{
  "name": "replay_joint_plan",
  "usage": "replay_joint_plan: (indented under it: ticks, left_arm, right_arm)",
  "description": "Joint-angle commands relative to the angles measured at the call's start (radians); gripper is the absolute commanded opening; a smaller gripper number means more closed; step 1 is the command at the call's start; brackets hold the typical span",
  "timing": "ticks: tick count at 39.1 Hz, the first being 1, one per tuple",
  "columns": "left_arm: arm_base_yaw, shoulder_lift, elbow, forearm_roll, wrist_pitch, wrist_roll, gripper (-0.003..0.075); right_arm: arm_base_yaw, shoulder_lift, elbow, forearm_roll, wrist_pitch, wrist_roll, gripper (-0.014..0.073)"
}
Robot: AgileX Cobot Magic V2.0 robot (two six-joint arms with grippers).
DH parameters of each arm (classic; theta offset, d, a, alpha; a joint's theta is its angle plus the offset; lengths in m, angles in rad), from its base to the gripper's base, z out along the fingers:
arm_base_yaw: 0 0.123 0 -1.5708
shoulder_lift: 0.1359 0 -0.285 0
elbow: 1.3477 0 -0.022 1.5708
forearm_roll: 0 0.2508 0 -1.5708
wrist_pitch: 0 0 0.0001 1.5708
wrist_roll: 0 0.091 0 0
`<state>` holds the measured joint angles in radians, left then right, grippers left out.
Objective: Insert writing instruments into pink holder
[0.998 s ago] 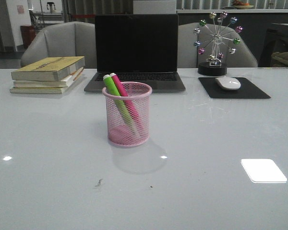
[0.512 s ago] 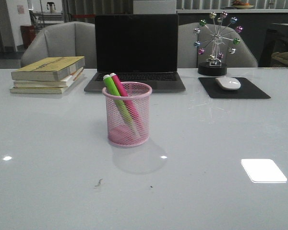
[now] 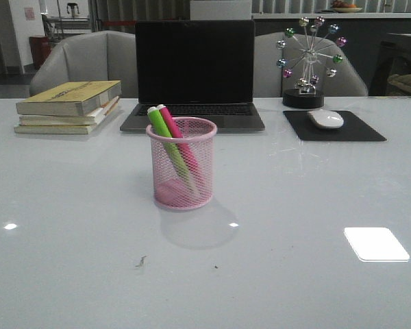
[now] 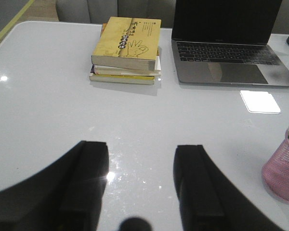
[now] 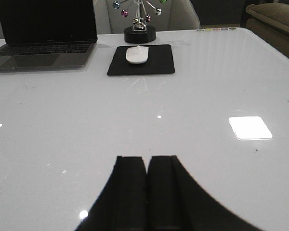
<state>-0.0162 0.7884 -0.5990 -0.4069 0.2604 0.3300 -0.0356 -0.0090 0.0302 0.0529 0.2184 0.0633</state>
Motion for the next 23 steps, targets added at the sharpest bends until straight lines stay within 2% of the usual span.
replay_joint_plan:
  ticks: [1,9,12,15,21,23]
  left_arm:
    - [-0.006,-0.009,-0.028,-0.018,-0.073,-0.003,0.0393]
    - [-0.006,-0.011,-0.028,-0.013,-0.078,-0.003,0.0393]
    - [-0.002,-0.02,-0.028,0.042,-0.078,-0.003,0.0374]
    - [-0.002,-0.039,-0.028,0.054,-0.08,-0.003,0.0308]
    - [-0.002,-0.113,-0.028,0.06,-0.103,-0.003,0.0083]
    - [-0.002,-0.142,-0.028,0.067,-0.113,-0.003,0.0104]
  right_arm:
    - [-0.003,-0.02,0.002,-0.008,-0.074,0.0,0.0049]
    - [-0.003,-0.02,0.002,-0.008,-0.074,0.0,0.0049]
    - [-0.003,-0.02,0.002,-0.008,-0.074,0.0,0.0049]
    - [-0.003,-0.02,0.002,-0.008,-0.074,0.0,0.0049]
    - [-0.003,-0.02,0.002,-0.008,-0.074,0.0,0.0049]
    - [-0.003,-0.02,0.002,-0.008,-0.074,0.0,0.0049]
